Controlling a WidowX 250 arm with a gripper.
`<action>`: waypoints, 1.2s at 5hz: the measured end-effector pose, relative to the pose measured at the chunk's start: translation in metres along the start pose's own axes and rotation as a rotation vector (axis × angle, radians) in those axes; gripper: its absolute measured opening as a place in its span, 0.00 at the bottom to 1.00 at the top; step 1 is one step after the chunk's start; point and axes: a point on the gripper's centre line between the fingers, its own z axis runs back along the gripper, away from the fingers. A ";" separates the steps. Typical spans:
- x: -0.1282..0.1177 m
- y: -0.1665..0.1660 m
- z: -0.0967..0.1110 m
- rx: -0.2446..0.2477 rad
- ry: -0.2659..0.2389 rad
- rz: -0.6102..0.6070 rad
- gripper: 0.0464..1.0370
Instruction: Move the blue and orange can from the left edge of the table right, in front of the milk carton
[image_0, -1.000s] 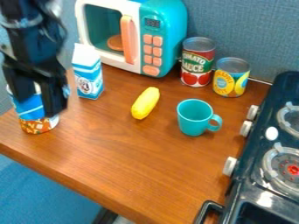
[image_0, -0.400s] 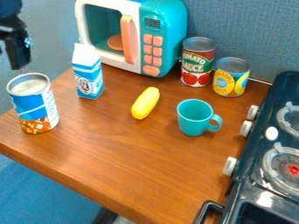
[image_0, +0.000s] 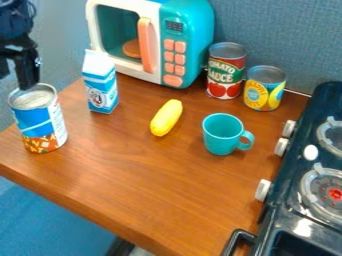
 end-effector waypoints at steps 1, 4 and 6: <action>0.002 0.000 -0.010 -0.007 0.015 -0.009 0.96; -0.002 -0.010 -0.026 0.003 0.024 -0.073 0.96; -0.004 -0.036 -0.027 -0.075 0.049 -0.137 0.96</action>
